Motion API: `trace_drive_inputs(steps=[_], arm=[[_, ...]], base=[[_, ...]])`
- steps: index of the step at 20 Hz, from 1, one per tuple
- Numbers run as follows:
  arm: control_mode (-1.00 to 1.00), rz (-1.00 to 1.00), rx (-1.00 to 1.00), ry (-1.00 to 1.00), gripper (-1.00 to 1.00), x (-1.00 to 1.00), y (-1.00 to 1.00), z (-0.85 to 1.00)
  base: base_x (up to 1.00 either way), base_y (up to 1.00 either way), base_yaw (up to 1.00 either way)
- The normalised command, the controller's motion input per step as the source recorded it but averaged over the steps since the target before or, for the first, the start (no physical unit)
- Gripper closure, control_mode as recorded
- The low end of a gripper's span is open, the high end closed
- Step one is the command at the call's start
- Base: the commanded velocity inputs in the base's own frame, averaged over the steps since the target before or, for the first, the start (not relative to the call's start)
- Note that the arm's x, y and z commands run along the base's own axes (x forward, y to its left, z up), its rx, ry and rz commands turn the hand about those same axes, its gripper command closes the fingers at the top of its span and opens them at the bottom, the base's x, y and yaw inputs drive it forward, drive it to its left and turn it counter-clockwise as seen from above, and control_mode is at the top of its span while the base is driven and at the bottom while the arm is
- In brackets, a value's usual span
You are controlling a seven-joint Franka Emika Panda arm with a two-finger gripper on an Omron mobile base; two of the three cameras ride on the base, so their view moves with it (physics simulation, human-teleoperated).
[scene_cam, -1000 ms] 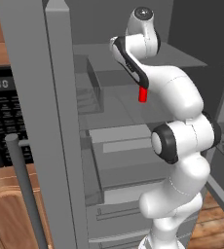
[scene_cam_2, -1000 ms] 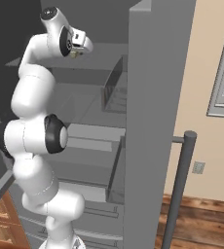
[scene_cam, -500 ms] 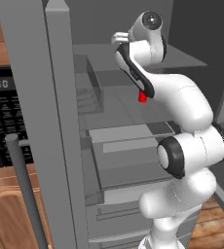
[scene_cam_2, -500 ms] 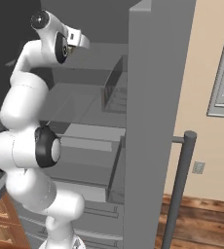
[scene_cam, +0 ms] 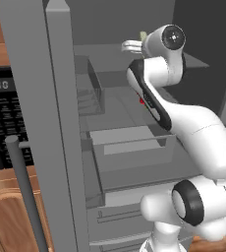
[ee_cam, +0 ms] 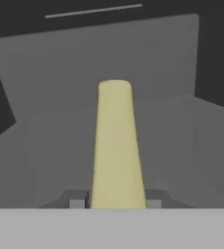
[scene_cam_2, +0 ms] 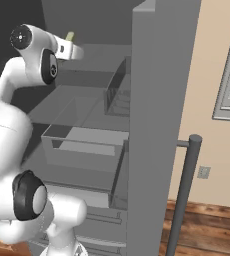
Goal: Retrieve the butter from the fridge and place it on a plate on the dining table. Then retrieve the butter knife by the fridge and place it near the plate.
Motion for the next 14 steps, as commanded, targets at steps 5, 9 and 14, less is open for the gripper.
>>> trace_drive_inputs(steps=[5,9,14], arm=[[-1.0,0.0,0.02,0.0,1.0,-1.0,-0.19,0.0],[-1.0,0.0,0.02,0.0,1.0,-1.0,-0.26,0.0],[-1.0,0.03,0.0,0.04,1.0,-1.0,-0.17,0.0]], base=[[0.0,0.0,0.0],[0.0,0.0,0.0],[0.0,0.0,0.0]])
